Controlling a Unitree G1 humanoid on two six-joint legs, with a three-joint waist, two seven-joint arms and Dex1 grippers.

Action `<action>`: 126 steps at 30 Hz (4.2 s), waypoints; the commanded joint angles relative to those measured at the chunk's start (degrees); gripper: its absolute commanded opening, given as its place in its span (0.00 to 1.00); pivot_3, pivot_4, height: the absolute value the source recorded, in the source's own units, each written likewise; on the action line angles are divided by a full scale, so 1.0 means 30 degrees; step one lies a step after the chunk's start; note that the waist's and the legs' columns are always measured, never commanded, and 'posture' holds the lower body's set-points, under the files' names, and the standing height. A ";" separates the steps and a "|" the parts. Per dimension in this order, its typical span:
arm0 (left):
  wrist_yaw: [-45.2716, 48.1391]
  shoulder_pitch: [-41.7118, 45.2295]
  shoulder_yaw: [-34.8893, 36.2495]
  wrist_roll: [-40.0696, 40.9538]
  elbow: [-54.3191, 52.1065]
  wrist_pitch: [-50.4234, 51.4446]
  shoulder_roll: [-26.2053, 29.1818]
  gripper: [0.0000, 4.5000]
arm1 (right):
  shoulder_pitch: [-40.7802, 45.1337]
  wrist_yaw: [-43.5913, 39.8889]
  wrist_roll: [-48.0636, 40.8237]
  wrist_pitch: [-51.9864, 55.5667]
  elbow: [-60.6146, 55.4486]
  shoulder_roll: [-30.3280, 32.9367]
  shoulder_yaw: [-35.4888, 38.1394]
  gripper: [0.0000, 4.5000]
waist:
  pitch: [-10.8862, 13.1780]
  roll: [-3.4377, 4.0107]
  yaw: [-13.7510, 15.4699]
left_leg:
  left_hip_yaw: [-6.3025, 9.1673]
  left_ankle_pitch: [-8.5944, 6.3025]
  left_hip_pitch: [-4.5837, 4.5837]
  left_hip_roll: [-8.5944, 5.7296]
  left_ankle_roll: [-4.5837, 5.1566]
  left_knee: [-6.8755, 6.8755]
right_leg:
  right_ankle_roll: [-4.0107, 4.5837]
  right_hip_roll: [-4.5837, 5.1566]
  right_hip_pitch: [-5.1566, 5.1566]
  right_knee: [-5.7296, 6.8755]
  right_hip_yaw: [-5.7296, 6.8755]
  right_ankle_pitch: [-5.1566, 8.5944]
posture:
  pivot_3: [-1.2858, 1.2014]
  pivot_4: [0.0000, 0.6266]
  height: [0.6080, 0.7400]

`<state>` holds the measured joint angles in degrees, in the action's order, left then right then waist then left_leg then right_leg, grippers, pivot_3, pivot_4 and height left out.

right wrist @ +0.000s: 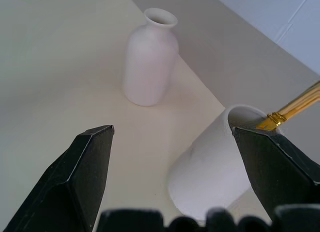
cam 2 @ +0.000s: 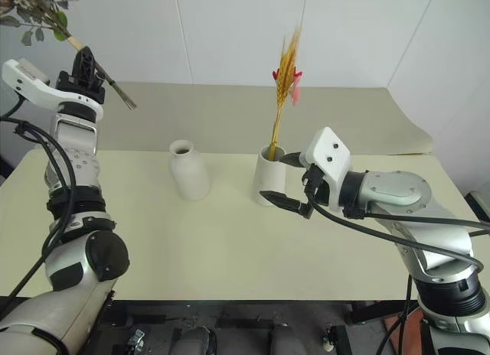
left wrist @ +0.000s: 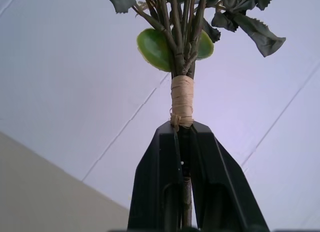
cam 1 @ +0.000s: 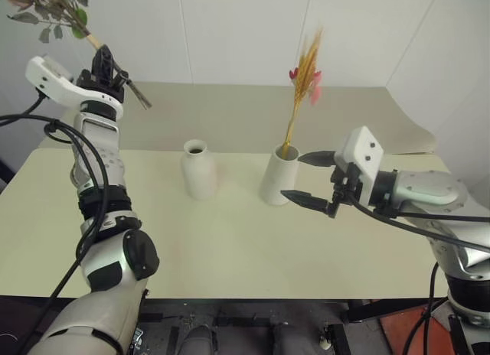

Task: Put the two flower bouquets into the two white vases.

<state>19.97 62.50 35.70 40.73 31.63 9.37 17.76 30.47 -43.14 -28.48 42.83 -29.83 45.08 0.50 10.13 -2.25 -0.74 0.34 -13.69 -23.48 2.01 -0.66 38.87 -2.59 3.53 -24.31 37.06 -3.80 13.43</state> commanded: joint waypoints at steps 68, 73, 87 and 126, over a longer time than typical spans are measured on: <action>1.2847 -0.3798 -0.5110 -0.1624 -0.1374 0.0641 0.1887 0.88 | -0.2277 0.1030 -0.1449 -0.1021 -0.1885 0.0101 0.3013 1.00 | 0.0000 0.0001 -0.0060 | 0.0003 0.0001 0.0048 0.0002 0.0003 0.0000 | 0.0001 -0.0018 0.0033 -0.0016 -0.0010 0.0004 | 0.52 0.24 1.00; 1.3100 -0.5560 -0.4237 -0.0411 -0.3390 0.1657 0.2841 1.00 | -0.2417 0.1115 -0.1388 -0.1085 -0.1962 0.0055 0.2973 1.00 | -0.0001 0.0002 -0.0171 | 0.0002 0.0001 0.0050 0.0010 0.0004 -0.0005 | 0.0002 -0.0021 0.0026 -0.0015 -0.0018 0.0005 | 0.52 0.24 1.00; 1.2429 -1.3312 -0.3003 0.1877 -1.4476 0.5170 0.7529 1.00 | -0.3804 -0.1481 -0.1857 -0.1626 -0.0698 0.2432 0.5220 1.00 | -0.0002 0.0004 -0.0004 | -0.0005 0.0000 0.0080 0.0023 0.0003 -0.0003 | 0.0009 -0.0020 0.0057 -0.0019 -0.0014 0.0010 | 0.52 0.24 1.00; 1.4315 -1.1209 -0.5928 -0.1882 -1.3181 0.2982 1.0817 1.00 | -0.7508 -0.1908 -0.0611 -0.2641 -0.0500 0.3905 0.7856 1.00 | -0.0002 0.0005 -0.0037 | -0.0052 -0.0002 0.0090 0.0039 0.0004 -0.0011 | 0.0018 -0.0039 0.0051 -0.0023 -0.0041 0.0021 | 0.52 0.24 1.00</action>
<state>62.64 27.48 16.67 34.51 -6.58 18.73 48.58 7.01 -49.38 -30.20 36.32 -30.37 56.64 22.17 10.12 -2.24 -0.85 0.18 -13.70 -23.19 2.13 -0.65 38.84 -2.54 3.41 -24.16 37.00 -3.92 13.49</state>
